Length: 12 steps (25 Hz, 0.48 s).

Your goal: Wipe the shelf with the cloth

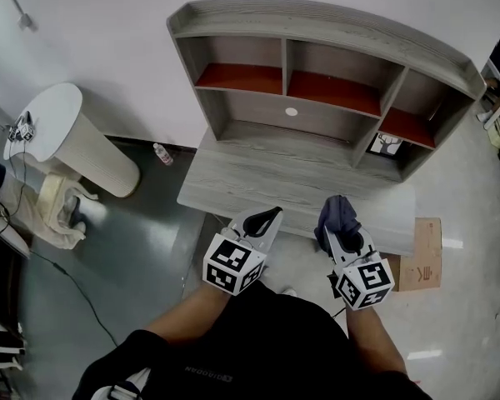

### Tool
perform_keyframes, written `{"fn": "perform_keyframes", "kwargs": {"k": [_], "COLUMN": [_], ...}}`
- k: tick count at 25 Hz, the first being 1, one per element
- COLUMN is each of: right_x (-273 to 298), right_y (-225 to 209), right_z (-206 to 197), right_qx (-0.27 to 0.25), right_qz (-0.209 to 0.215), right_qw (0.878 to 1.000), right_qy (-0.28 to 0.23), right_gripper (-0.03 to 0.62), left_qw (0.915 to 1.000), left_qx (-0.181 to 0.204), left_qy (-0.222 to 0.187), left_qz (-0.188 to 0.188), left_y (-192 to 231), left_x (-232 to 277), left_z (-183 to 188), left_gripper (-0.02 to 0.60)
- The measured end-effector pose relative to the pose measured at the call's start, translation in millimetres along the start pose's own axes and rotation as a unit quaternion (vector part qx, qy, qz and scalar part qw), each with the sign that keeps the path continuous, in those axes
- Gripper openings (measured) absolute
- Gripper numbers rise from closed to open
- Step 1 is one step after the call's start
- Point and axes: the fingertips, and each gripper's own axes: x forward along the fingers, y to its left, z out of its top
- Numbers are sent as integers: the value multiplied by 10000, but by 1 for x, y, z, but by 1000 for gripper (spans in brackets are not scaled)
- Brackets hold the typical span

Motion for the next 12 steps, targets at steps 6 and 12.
{"fn": "perform_keyframes", "kwargs": {"k": [6, 12], "right_x": [-7, 1], "right_y": [8, 15], "right_z": [0, 4], "right_qx": [-32, -77], "right_qz": [81, -23], "right_qw": [10000, 9999], "right_qy": [-31, -65], "right_gripper": [94, 94], "left_qw": [9999, 9999], "left_qx": [25, 93], "left_qy": [-56, -64], "left_qz": [117, -70], "left_y": [-1, 4], "left_x": [-9, -9], "left_z": [2, 6], "left_gripper": [8, 8]}}
